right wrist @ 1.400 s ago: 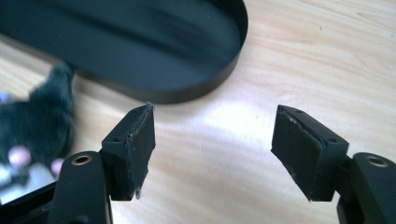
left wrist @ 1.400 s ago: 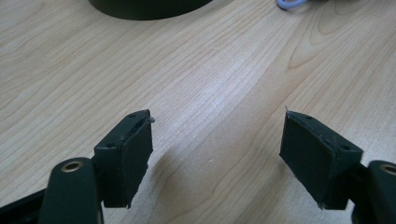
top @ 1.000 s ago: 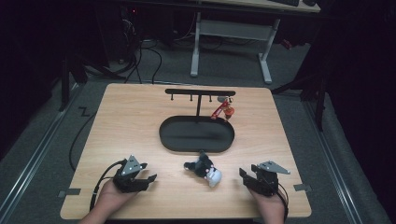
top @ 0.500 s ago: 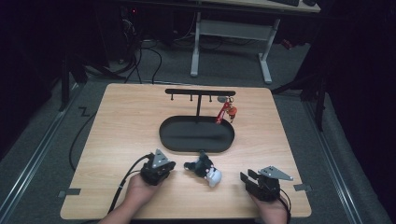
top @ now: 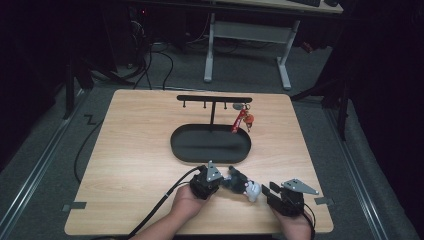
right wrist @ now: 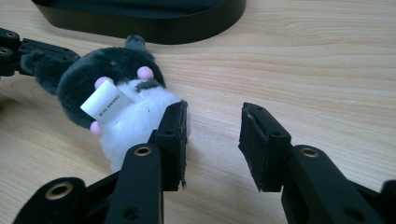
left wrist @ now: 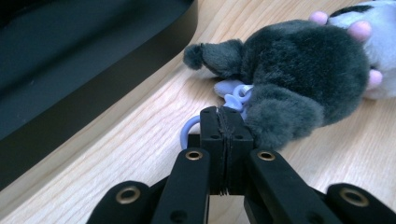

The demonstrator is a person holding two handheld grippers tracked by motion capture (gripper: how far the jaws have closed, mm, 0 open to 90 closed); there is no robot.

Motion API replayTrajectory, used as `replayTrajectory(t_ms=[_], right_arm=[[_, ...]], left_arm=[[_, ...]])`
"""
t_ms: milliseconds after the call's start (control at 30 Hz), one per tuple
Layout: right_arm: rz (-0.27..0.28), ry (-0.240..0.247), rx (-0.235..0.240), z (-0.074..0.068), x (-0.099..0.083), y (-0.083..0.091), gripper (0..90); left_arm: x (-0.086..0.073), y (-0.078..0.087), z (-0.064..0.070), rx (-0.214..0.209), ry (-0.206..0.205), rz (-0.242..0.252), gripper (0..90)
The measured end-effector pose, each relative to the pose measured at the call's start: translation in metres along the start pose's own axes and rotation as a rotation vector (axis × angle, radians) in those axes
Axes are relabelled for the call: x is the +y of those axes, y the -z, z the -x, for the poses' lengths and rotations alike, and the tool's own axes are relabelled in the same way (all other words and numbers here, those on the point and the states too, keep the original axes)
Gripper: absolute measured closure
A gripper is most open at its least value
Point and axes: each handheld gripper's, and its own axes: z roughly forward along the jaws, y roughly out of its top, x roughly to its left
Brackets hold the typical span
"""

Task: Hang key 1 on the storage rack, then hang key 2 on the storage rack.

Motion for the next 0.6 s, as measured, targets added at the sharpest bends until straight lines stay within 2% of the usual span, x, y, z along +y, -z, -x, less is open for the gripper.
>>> replayTrajectory(t_ms=[100,200,267,333,467,567,600], right_arm=[[0.003,-0.006,-0.002,0.004,-0.001,0.001,60.2],[0.000,-0.008,0.002,0.006,-0.002,0.000,57.8],[-0.006,-0.008,0.001,0.006,-0.002,-0.001,56.2],[-0.012,0.005,-0.004,0.007,-0.002,-0.003,54.1],[-0.020,0.018,-0.011,0.005,-0.002,-0.005,47.5],[-0.033,0.037,-0.025,0.005,-0.002,-0.006,44.7],[-0.038,0.036,-0.032,0.004,-0.002,-0.006,44.4]], left_arm=[[-0.006,0.009,-0.011,0.023,0.013,0.006,84.0],[-0.021,0.029,-0.032,0.063,0.040,0.019,79.5],[-0.032,0.041,-0.045,0.092,0.063,0.009,76.0],[-0.046,0.055,-0.056,0.129,0.067,0.003,72.3],[-0.068,0.083,-0.077,0.206,0.053,-0.015,56.8],[-0.082,0.106,-0.095,0.242,0.069,-0.026,47.9],[-0.088,0.116,-0.103,0.252,0.087,-0.027,46.5]])
